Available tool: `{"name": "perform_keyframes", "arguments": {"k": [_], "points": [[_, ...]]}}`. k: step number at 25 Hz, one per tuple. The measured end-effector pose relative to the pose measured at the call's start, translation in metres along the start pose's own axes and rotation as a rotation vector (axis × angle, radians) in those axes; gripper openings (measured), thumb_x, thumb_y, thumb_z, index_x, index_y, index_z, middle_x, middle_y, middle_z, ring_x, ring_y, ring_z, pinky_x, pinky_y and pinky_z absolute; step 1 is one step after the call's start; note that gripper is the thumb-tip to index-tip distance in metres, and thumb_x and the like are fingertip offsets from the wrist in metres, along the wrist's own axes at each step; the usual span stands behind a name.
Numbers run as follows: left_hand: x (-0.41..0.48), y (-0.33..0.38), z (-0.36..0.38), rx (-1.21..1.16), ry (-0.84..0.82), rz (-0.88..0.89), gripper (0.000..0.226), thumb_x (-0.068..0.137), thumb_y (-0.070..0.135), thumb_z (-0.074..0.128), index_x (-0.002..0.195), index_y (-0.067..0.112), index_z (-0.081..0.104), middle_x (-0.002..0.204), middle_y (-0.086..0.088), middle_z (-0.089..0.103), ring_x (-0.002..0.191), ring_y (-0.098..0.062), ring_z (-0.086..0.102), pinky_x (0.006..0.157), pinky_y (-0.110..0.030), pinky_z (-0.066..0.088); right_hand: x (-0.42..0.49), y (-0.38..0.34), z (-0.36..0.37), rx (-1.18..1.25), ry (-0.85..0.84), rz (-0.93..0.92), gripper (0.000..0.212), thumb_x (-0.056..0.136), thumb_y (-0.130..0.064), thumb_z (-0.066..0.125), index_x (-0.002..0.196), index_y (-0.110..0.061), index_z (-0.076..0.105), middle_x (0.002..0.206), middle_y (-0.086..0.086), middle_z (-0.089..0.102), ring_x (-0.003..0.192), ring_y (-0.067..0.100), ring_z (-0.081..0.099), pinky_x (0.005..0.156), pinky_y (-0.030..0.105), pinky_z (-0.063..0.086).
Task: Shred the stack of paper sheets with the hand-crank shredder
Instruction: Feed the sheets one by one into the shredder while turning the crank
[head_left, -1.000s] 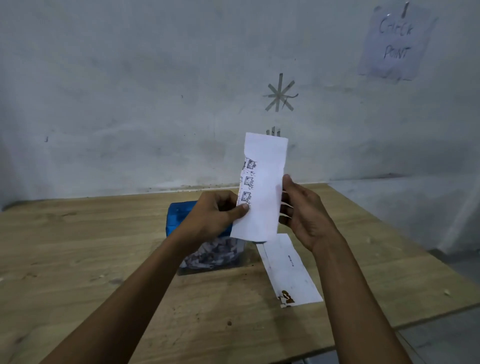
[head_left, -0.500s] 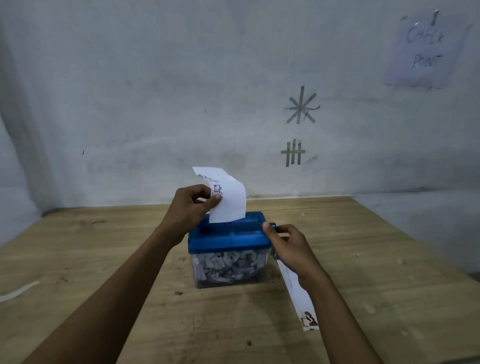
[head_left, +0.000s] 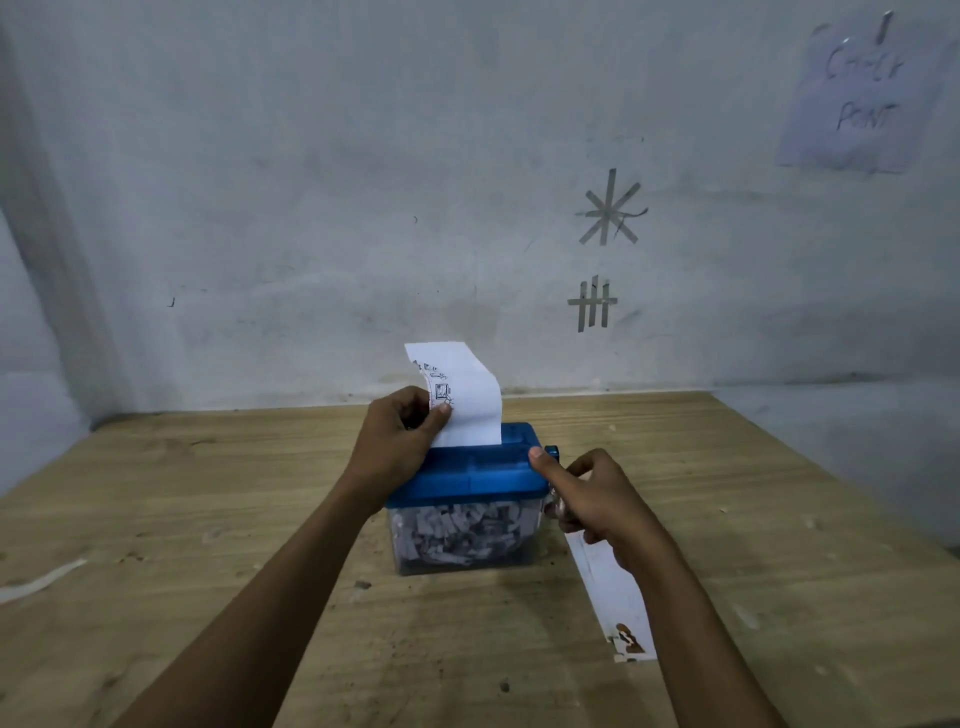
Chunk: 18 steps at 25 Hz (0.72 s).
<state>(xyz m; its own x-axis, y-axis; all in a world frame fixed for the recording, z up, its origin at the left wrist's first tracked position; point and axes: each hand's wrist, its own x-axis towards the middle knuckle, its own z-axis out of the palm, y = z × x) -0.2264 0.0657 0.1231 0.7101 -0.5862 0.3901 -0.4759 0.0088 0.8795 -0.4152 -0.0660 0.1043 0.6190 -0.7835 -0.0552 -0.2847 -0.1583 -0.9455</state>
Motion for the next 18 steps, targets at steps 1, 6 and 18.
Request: {"name": "perform_keyframes", "arguments": {"k": [1,6,18], "points": [[0.0,-0.001,0.001,0.001,0.016,0.004,0.017,0.097,0.023,0.066,0.088,0.009,0.067,0.088,-0.009,0.072,0.077,-0.014,0.062,0.073,-0.037,0.051,0.0,-0.004,-0.001,-0.024,0.016,-0.013,0.056,0.085,-0.06,0.068,0.113,-0.016,0.046,0.085,0.004,0.068,0.06,0.008,0.058,0.049,0.02,0.04],[-0.001,-0.009,0.003,0.021,0.042,0.029,0.017,0.099,0.026,0.063,0.097,0.009,0.067,0.1,-0.005,0.072,0.094,-0.022,0.066,0.085,-0.042,0.055,0.006,-0.014,-0.005,-0.224,0.038,-0.185,0.038,0.09,-0.051,0.068,0.111,-0.024,0.052,0.105,0.0,0.063,0.078,0.012,0.063,0.053,0.021,0.042],[-0.001,-0.011,0.004,0.143,0.03,0.09,0.01,0.098,0.026,0.066,0.092,0.018,0.062,0.092,0.009,0.068,0.083,0.003,0.062,0.07,-0.011,0.045,0.061,-0.089,-0.035,-0.738,-0.387,-0.062,0.044,0.089,-0.049,0.067,0.094,-0.005,0.076,0.059,0.001,0.055,0.044,0.013,0.039,0.044,0.023,0.035]]}}
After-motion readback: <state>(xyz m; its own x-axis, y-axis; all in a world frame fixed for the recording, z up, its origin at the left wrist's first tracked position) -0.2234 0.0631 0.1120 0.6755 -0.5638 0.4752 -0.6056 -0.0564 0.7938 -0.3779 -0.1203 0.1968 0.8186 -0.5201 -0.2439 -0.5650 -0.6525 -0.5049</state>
